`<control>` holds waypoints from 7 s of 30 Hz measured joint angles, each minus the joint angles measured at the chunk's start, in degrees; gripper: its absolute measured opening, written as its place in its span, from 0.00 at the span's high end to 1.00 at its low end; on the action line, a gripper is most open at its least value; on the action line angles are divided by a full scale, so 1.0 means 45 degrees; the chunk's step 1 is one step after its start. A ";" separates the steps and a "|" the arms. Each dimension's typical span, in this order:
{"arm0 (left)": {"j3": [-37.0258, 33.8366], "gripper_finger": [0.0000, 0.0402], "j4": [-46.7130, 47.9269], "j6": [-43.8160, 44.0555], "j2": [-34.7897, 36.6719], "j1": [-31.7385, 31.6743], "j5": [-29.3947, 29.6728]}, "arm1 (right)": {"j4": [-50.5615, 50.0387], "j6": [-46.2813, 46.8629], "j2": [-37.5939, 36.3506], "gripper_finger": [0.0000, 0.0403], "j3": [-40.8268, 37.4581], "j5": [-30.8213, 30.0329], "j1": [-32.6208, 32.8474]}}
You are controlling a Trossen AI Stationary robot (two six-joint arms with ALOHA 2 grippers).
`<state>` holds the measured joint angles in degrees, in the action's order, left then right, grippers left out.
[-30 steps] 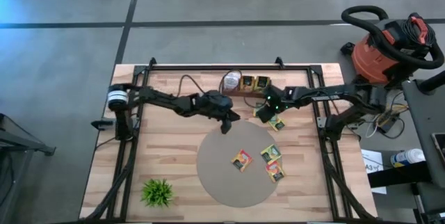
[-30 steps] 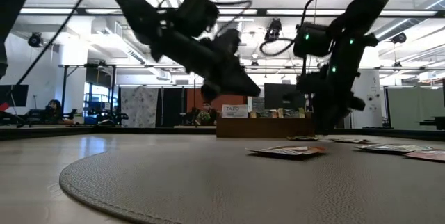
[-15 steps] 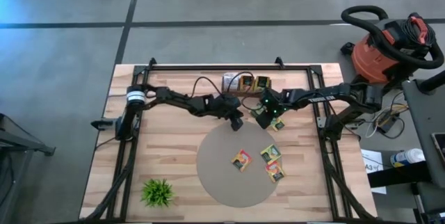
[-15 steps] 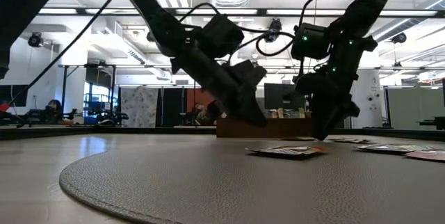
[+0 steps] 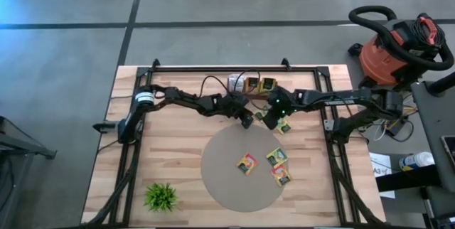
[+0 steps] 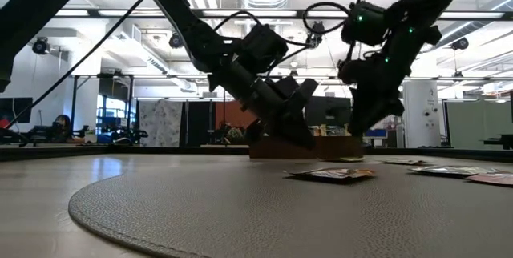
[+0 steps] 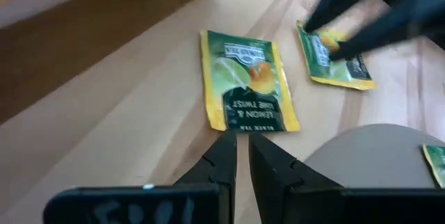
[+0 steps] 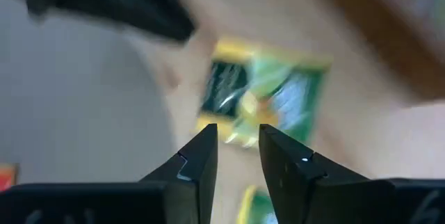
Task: Pick & Place Tea
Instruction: Put the yellow tea bag into the right section of the wooden organizer
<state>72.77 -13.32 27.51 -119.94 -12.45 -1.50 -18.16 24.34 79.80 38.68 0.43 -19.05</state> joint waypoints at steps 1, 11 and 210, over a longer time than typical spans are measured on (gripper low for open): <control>0.0000 0.91 -0.0004 0.0000 0.0000 -0.0027 0.0060 | 0.0001 -0.0160 -0.0100 0.75 -0.0084 -0.0289 -0.0086; 0.0000 0.91 0.0029 0.0126 0.0000 -0.0499 0.0123 | 0.1650 -0.0331 0.1010 0.75 -0.0598 -0.0423 -0.0515; -0.1841 0.82 0.1233 1.1571 0.1642 0.2137 0.2128 | 0.5185 0.6846 0.3387 0.80 -0.0507 -0.0153 0.1282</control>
<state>64.49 -7.78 79.58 -112.55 -2.84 8.07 5.17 55.15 95.04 36.40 -0.26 -13.28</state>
